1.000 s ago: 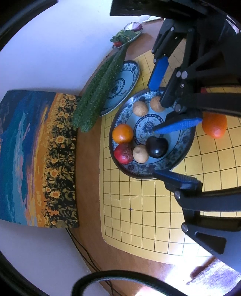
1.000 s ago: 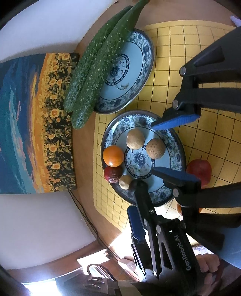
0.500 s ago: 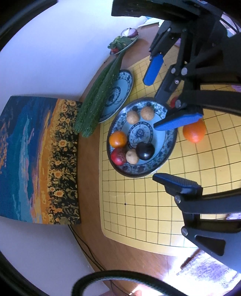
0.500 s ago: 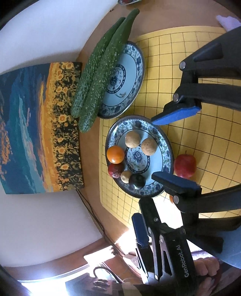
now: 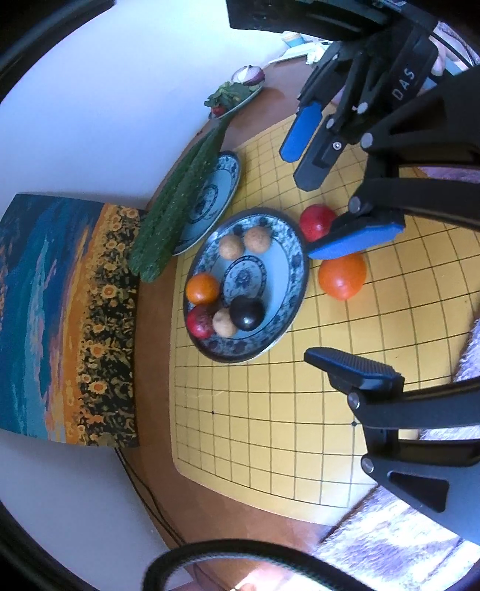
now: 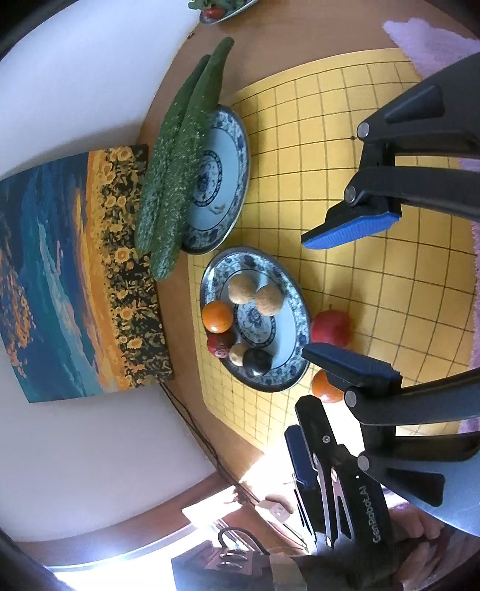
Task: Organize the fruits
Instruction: 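Move the left tool to the loose orange and close its fingers on it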
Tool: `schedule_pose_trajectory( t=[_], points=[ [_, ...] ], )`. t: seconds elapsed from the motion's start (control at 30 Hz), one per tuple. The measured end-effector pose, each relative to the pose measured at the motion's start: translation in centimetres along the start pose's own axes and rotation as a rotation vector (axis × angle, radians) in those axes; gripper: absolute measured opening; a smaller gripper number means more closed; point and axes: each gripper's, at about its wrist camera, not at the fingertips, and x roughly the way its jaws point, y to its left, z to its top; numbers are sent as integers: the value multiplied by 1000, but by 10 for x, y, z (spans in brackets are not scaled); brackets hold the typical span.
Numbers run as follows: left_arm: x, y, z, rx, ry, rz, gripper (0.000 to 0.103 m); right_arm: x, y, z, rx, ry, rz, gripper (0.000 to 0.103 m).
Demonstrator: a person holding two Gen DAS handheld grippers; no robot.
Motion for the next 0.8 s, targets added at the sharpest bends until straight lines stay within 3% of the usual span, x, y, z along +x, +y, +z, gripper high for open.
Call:
schedule_pose_trajectory(
  t=[0.17, 0.8],
  points=[
    [3, -6, -9, 3, 17, -15, 53, -3, -2, -7, -18, 8, -53, 54],
    [22, -20, -20, 62, 44, 32, 53, -3, -8, -16, 15, 21, -35, 54]
  ],
)
